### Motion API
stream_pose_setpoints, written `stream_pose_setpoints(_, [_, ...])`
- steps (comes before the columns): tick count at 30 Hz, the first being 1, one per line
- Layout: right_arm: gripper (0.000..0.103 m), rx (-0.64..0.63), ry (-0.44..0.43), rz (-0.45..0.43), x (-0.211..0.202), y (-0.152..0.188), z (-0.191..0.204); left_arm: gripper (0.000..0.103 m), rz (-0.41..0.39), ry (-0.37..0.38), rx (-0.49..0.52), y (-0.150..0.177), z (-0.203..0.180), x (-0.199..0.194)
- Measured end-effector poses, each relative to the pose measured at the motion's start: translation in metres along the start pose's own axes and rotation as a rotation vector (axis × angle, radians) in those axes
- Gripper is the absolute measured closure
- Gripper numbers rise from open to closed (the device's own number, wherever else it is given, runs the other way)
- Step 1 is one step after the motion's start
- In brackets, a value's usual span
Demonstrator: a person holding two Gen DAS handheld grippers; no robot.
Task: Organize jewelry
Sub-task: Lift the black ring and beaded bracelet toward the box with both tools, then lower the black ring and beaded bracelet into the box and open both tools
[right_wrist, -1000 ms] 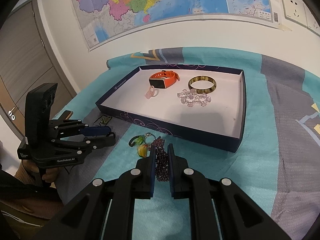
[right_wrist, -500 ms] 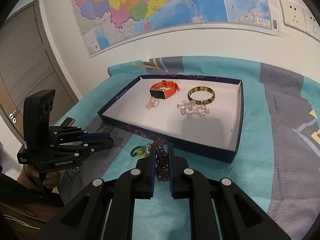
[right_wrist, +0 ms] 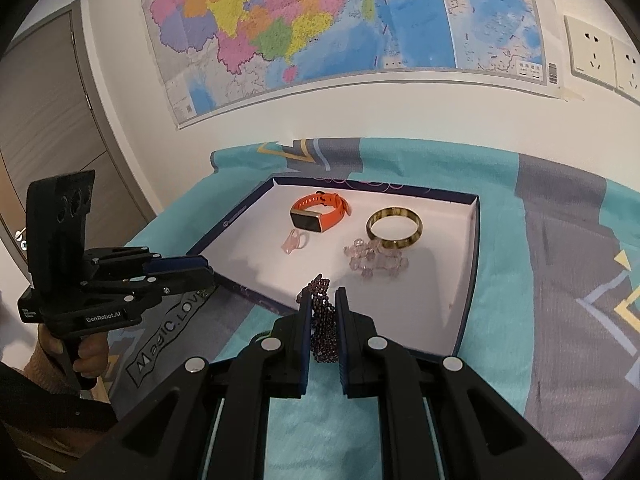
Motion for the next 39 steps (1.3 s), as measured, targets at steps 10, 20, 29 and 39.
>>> stream_pose_setpoints(10, [0.093, -0.004, -0.011, 0.006, 0.015, -0.013, -0.003, 0.08, -0.001, -0.005, -0.008, -0.016, 0.007, 0.013])
stream_pose_setpoints(20, [0.093, -0.018, -0.004, 0.019, 0.03, -0.022, -0.007, 0.08, 0.019, -0.022, -0.017, -0.023, 0.015, 0.028])
stream_pose_setpoints(29, [0.093, -0.024, 0.006, 0.047, 0.048, -0.025, -0.01, 0.08, 0.035, -0.031, -0.028, -0.026, 0.021, 0.04])
stream_pose_setpoints(39, [0.093, -0.04, 0.013, 0.074, 0.062, -0.027, -0.01, 0.08, 0.059, -0.042, -0.035, -0.027, 0.025, 0.054])
Point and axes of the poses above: each gripper's, at about its wrist camera, not at the fingertips, and x roughly the way its jaws point, z to its left, y to its underside, the point moved 7 cm from there along x, roughly the way its jaws point, and after that the axes turned 5 degrees about y, right-handed, at the moved point
